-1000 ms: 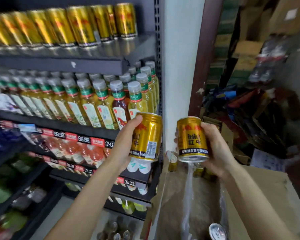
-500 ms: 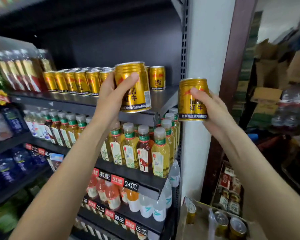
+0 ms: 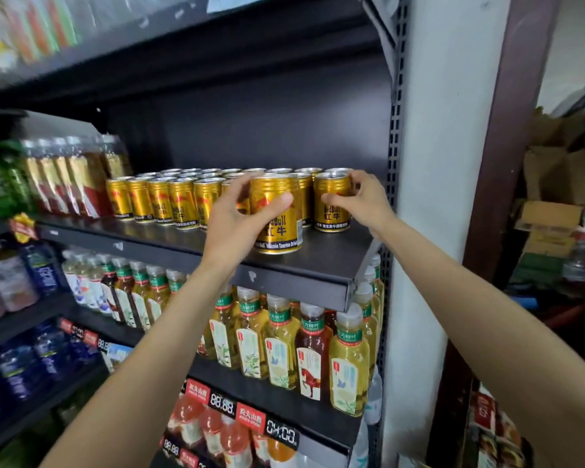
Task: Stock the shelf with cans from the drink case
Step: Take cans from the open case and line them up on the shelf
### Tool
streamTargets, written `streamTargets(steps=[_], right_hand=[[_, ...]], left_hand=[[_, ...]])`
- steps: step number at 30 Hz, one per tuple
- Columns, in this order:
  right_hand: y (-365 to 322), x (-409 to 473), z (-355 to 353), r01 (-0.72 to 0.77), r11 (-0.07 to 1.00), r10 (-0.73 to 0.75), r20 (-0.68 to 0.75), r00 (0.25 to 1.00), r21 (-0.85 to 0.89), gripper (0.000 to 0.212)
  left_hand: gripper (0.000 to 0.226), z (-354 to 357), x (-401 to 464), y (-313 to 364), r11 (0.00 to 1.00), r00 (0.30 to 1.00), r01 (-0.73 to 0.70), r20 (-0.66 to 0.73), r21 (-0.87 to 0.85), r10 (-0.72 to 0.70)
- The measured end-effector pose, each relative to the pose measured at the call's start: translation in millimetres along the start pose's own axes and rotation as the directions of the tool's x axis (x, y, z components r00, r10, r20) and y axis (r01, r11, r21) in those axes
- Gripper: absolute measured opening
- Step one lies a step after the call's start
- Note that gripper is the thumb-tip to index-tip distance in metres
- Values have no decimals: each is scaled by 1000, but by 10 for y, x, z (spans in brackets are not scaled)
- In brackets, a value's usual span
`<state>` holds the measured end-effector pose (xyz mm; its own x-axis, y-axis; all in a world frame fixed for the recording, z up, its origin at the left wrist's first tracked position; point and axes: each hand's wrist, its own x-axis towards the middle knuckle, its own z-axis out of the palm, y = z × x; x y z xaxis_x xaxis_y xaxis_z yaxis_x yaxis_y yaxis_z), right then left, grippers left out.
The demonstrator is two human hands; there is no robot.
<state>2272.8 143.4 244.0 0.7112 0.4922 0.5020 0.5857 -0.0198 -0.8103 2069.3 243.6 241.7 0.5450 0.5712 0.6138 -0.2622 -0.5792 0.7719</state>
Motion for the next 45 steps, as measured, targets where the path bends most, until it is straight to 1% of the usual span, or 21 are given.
streamTargets(steps=[2, 4, 5, 8, 9, 13, 15, 17, 18, 19, 21, 23, 26, 27, 29, 32, 33, 38, 40, 42, 45], right_hand=[[125, 106, 45, 22, 1000, -22, -3, 1000, 9, 79], [170, 129, 56, 20, 1000, -21, 7, 1000, 8, 70], [166, 122, 54, 19, 1000, -19, 10, 1000, -6, 67], [100, 111, 42, 31, 997, -30, 13, 999, -70, 83], [56, 89, 30, 19, 996, -17, 15, 1000, -91, 81], [-49, 32, -47, -10, 993, 13, 22, 1000, -121, 60], [-84, -38, -96, -6, 998, 6, 9, 1000, -59, 48], [-121, -132, -152, 44, 999, -44, -33, 998, -9, 30], [-137, -186, -177, 77, 997, -77, -26, 997, -5, 24], [-166, -249, -193, 108, 994, -108, 14, 994, -9, 24], [-219, -361, -183, 134, 991, -131, 124, 984, -21, 32], [-244, -412, -148, 142, 989, -135, 156, 979, -34, 37], [-290, -434, -120, 163, 986, -161, 87, 983, -20, 37], [-298, -432, -112, 157, 988, -157, 54, 986, 2, 35], [-312, -422, -78, 161, 987, -161, 1, 987, -4, 33], [-334, -418, -3, 187, 973, -192, -26, 981, -132, 30], [-332, -420, 13, 190, 971, -197, -37, 980, -145, 29], [-289, -515, -26, 170, 984, -172, -32, 985, -55, 33], [-270, -598, -84, 192, 979, -197, -55, 979, -72, 34], [-255, -718, -160, 243, 963, -254, -102, 962, -114, 32], [-260, -999, -302, 352, 906, -398, -191, 897, -237, 25]], left_hand=[[78, 9, 41, -29, 997, 999, -24, 25, 79, 22], [84, 34, 80, -41, 994, 998, -28, 61, 108, 22], [83, 58, 104, -50, 994, 997, -25, 76, 111, 16], [66, 179, 159, -38, 987, 993, -57, 109, 149, 41], [65, 224, 177, -29, 983, 992, -73, 115, 170, 54], [69, 393, 276, -9, 945, 985, -135, 144, 299, 95], [73, 455, 330, -1, 919, 982, -161, 155, 359, 111], [75, 479, 384, 26, 890, 974, -190, 190, 415, 120], [73, 476, 403, 42, 866, 966, -217, 224, 450, 126], [70, 467, 424, 50, 836, 956, -250, 262, 488, 133], [65, 432, 473, 53, 770, 929, -325, 338, 549, 151], [65, 372, 518, 49, 690, 897, -412, 395, 594, 196], [72, 279, 607, 22, 469, 827, -562, 475, 681, 301], [73, 256, 632, 2, 424, 817, -577, 483, 698, 316], [73, 234, 644, -46, 394, 826, -561, 456, 728, 331], [75, 260, 621, -128, 419, 851, -521, 414, 743, 325], [76, 272, 610, -152, 437, 855, -517, 411, 737, 318], [71, 292, 560, -178, 563, 883, -469, 369, 680, 290], [63, 298, 480, -131, 633, 891, -454, 305, 627, 337], [46, 306, 321, -41, 698, 887, -457, 223, 551, 405], [22, 353, -28, 110, 788, 874, -479, 126, 386, 470]])
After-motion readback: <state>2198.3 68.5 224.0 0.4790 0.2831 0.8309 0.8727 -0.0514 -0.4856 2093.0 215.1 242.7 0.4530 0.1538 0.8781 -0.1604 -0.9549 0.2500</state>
